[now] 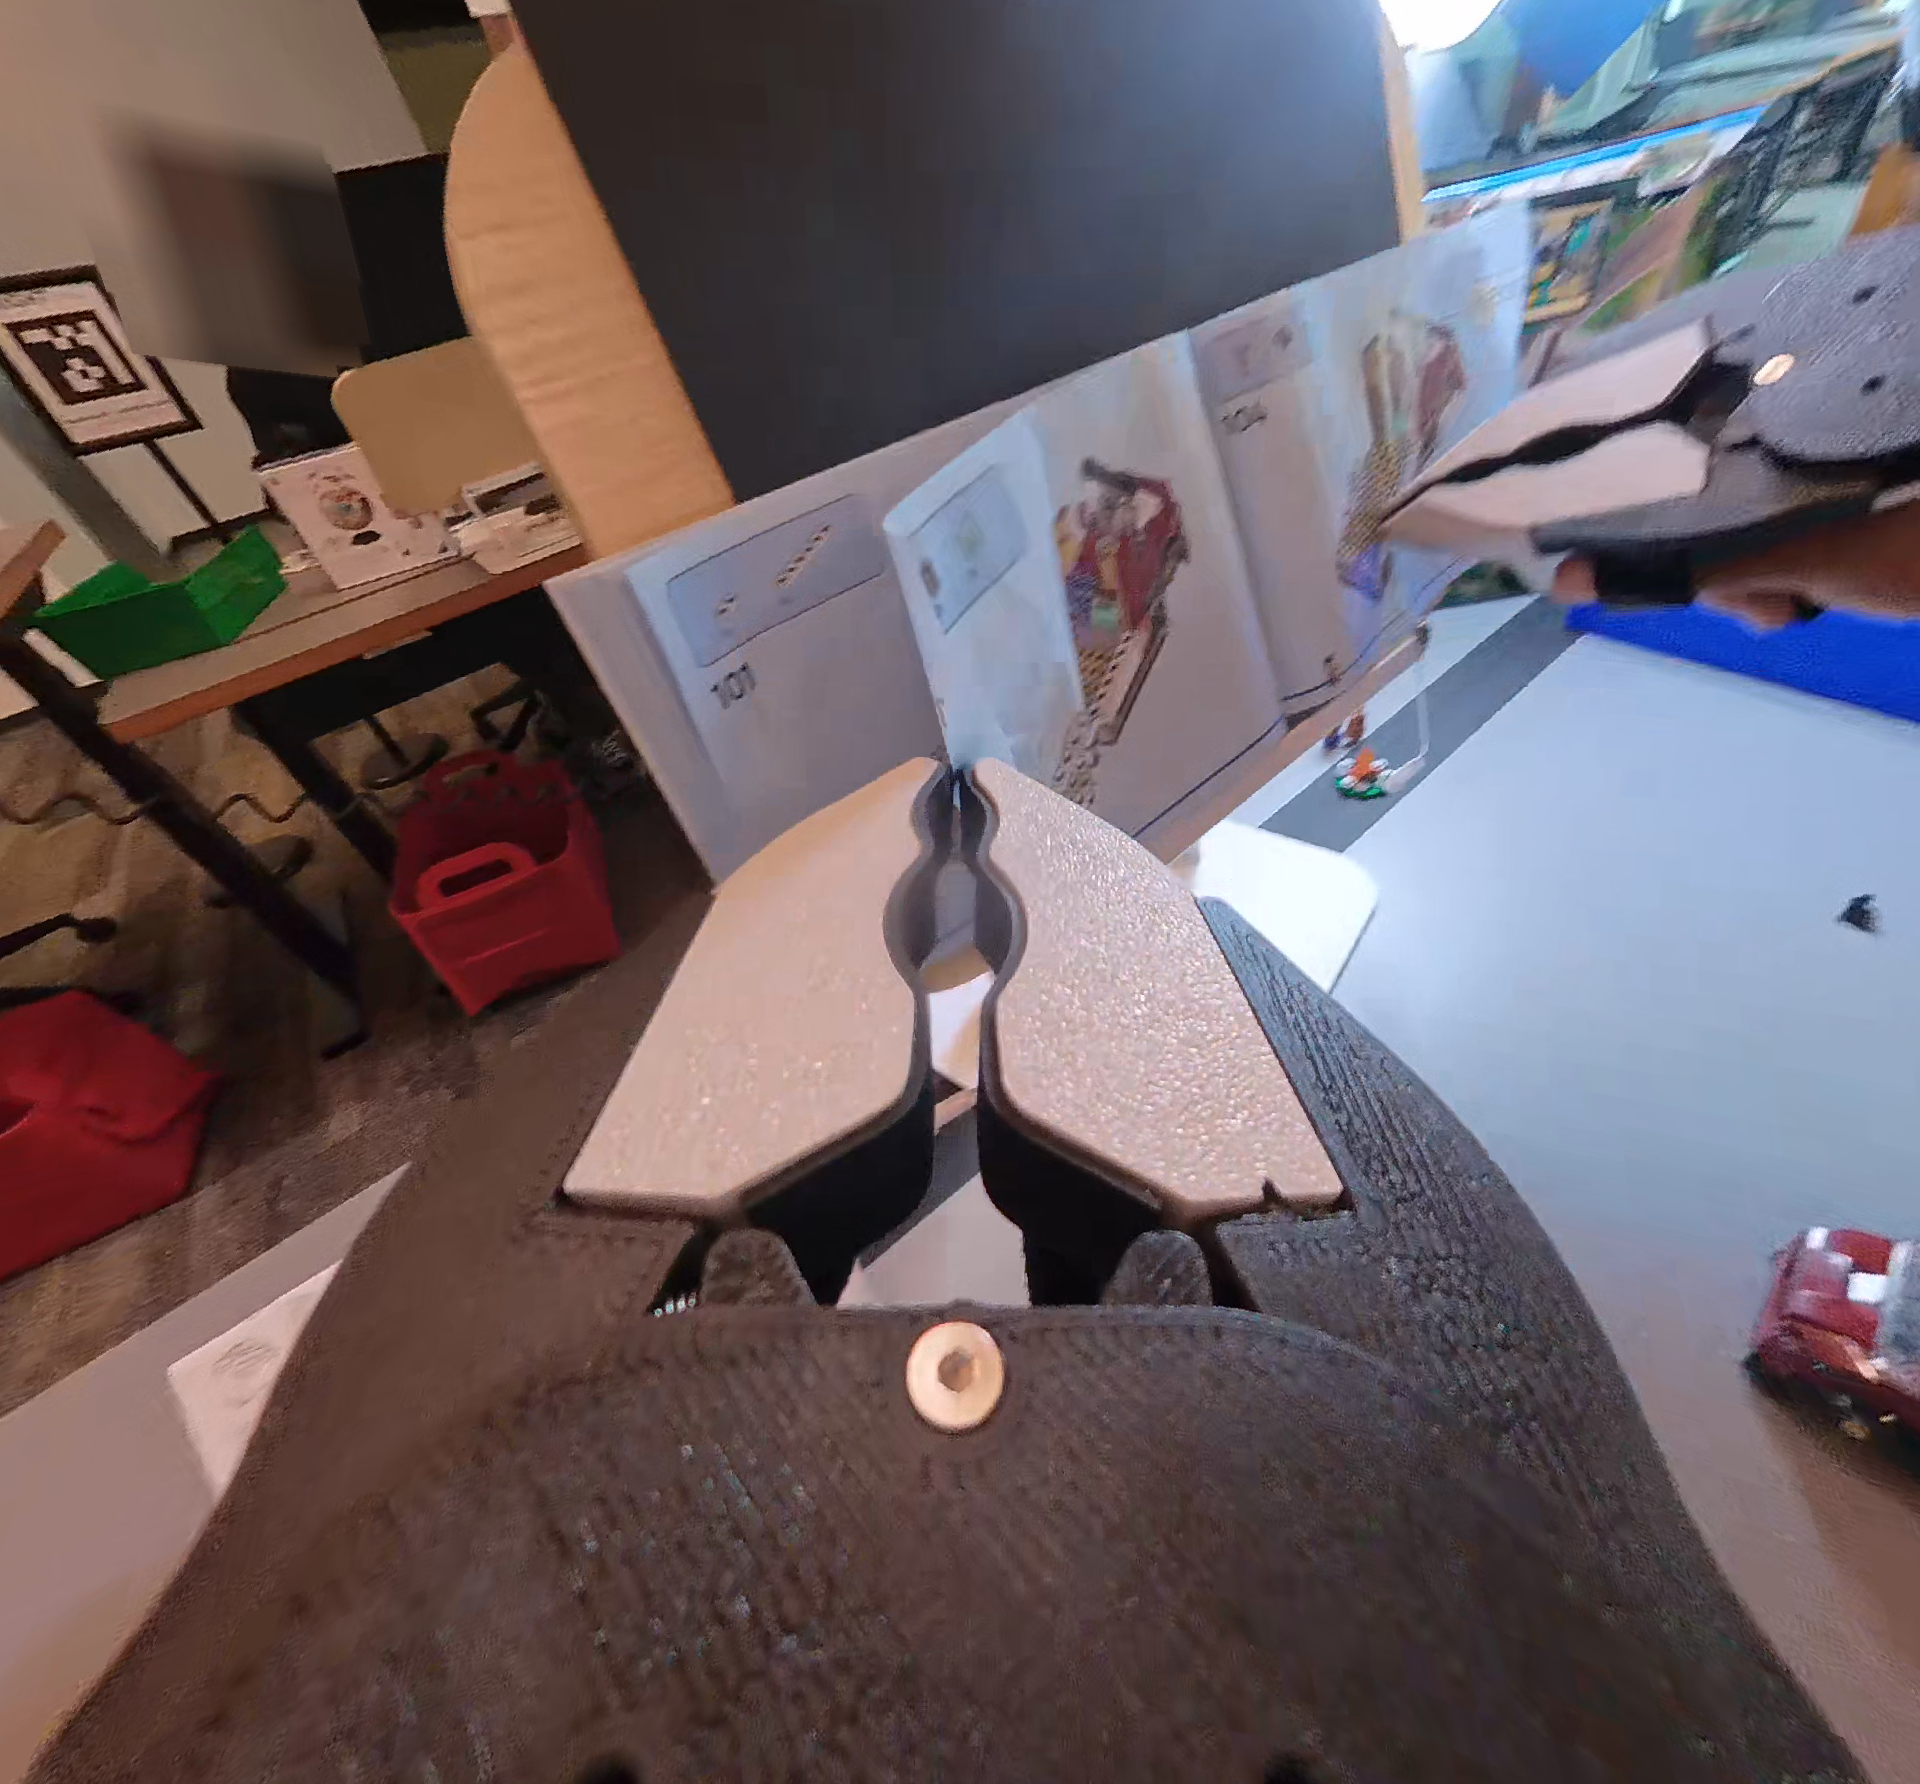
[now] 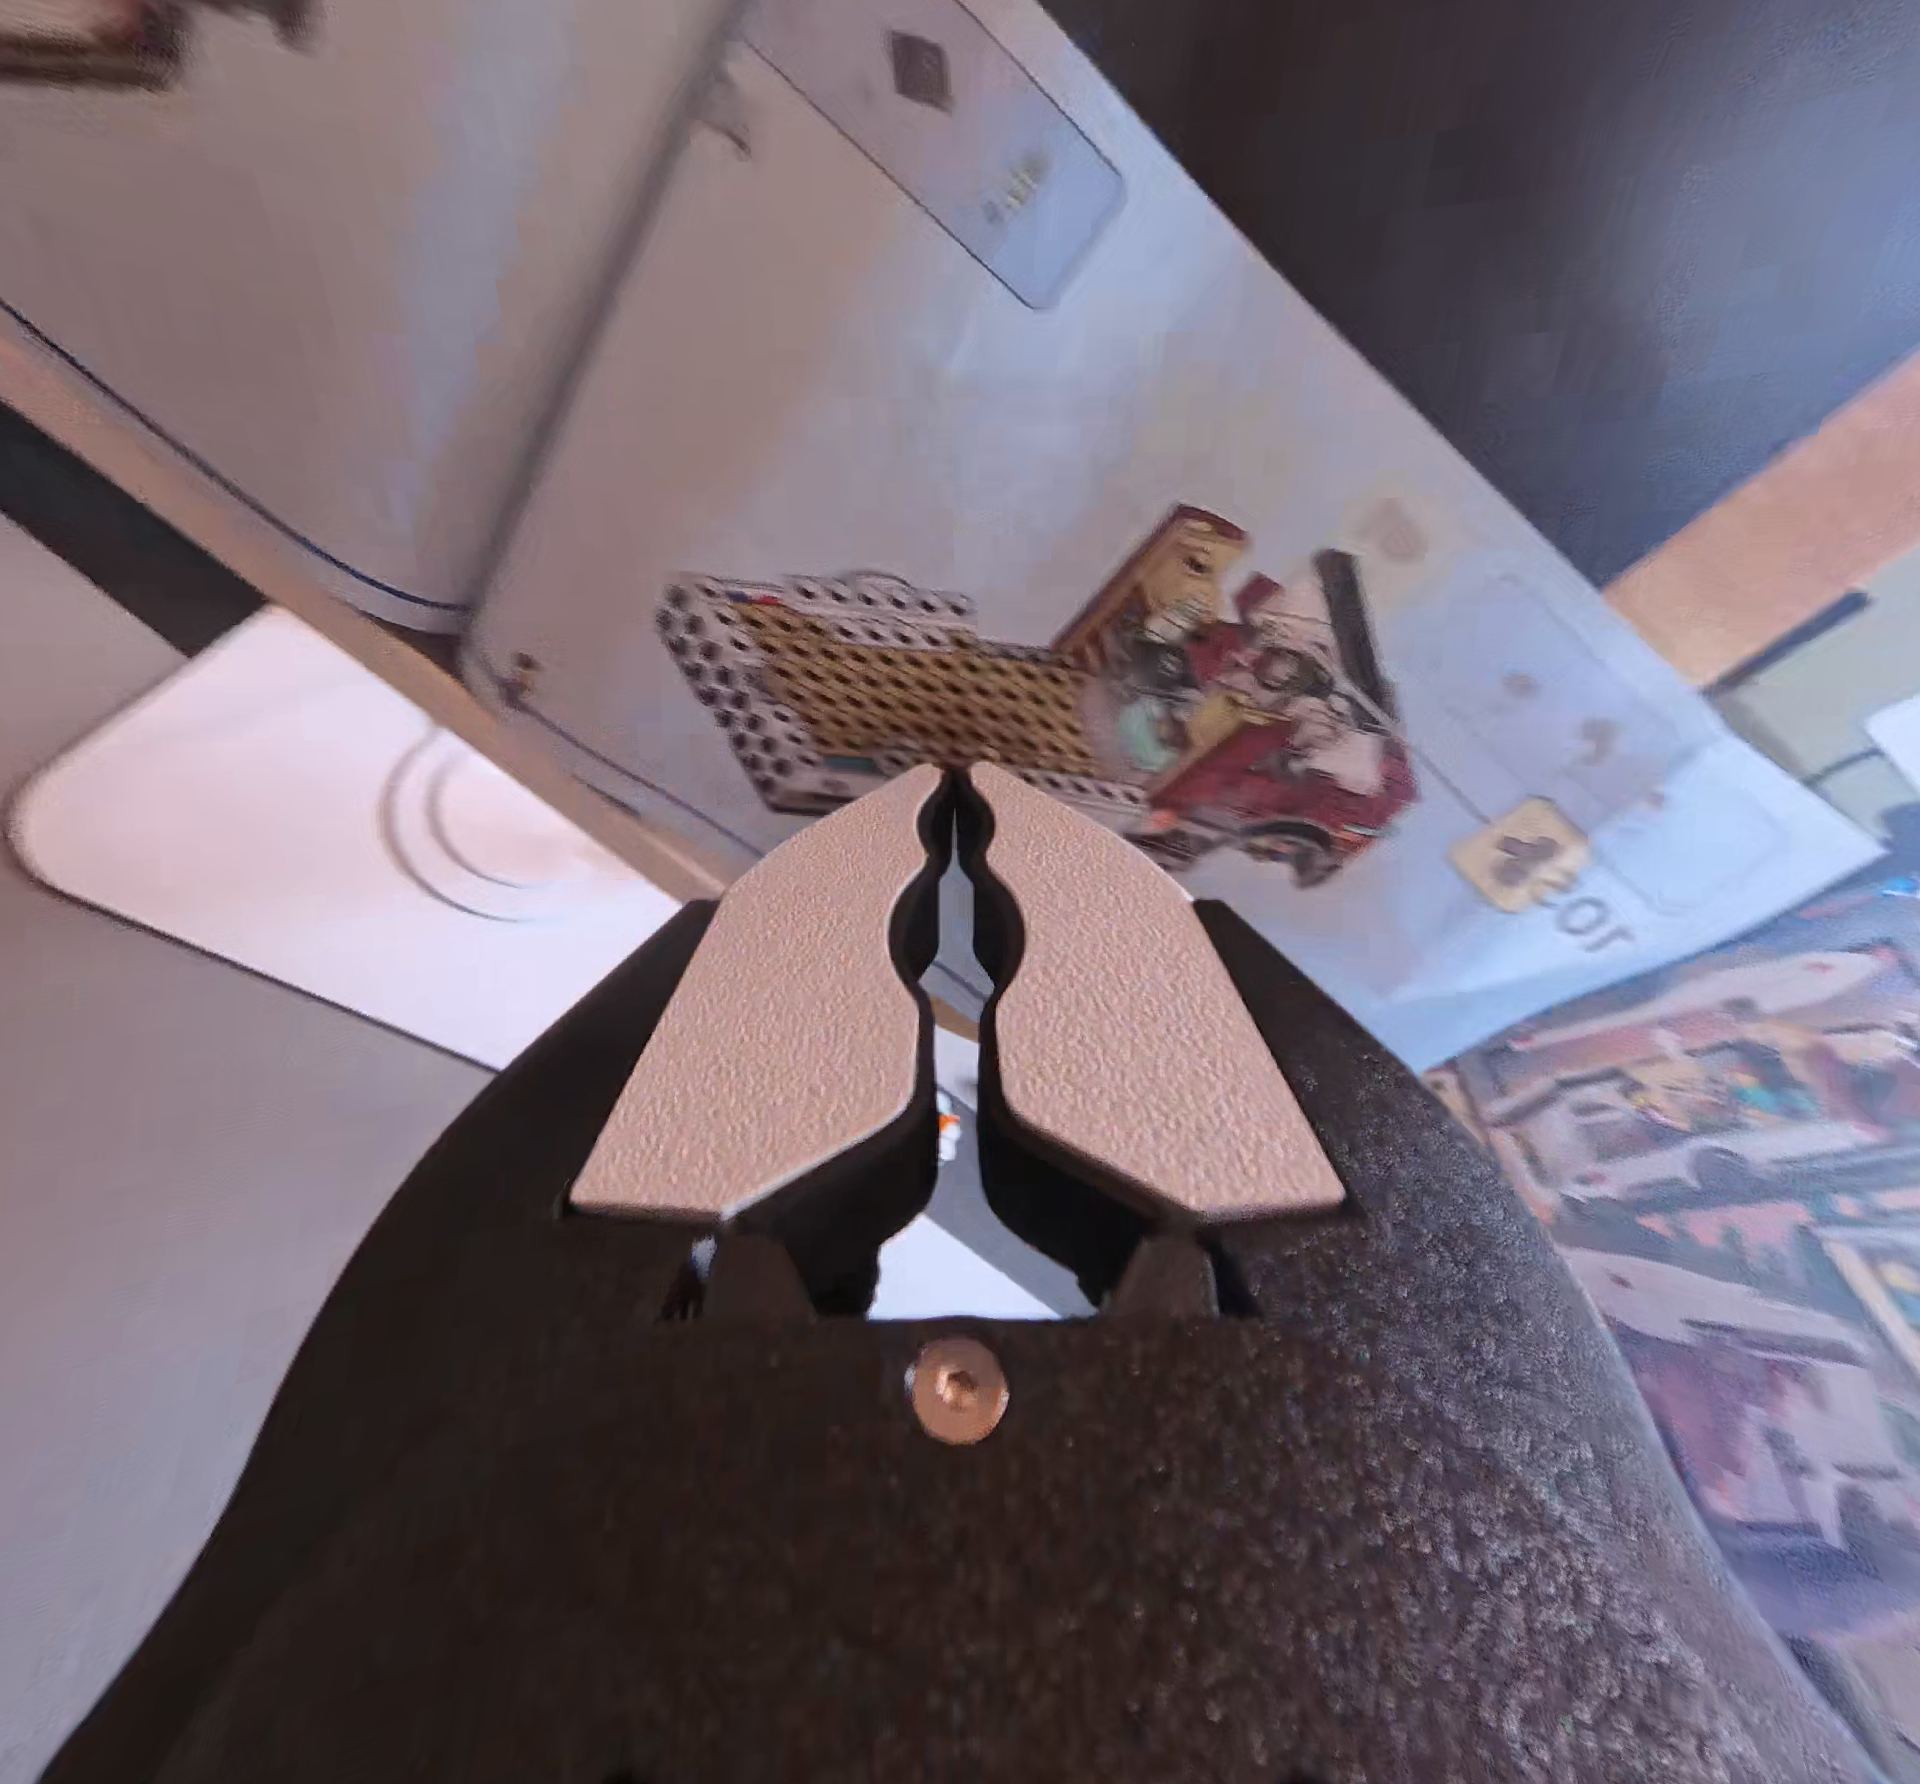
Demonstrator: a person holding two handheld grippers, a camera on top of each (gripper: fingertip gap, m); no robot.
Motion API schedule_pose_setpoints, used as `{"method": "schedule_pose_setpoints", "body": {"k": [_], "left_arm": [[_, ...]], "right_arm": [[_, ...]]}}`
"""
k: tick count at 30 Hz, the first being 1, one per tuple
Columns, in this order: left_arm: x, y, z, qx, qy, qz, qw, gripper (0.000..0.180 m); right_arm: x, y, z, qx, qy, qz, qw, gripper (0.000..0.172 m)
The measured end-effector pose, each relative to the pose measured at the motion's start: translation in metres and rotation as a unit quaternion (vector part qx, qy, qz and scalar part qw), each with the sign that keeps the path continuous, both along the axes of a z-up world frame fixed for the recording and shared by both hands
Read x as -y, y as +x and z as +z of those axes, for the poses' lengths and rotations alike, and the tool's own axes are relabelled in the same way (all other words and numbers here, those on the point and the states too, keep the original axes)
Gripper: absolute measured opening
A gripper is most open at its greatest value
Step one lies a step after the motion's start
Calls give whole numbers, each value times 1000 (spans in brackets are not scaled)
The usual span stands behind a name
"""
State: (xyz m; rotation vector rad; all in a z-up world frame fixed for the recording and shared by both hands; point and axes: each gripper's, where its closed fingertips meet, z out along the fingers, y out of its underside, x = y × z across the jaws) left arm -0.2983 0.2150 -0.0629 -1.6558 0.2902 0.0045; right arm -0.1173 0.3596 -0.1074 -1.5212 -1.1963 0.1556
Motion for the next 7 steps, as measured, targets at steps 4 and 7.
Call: {"method": "schedule_pose_setpoints", "body": {"k": [4,7], "left_arm": [[-9,-26,-20,-25,-53,50,997,4],[9,-46,4,17,-14,126,992,8]], "right_arm": [[-22,19,0,22,23,-25,999,1],[-22,26,-3,15,31,-37,999,3]]}}
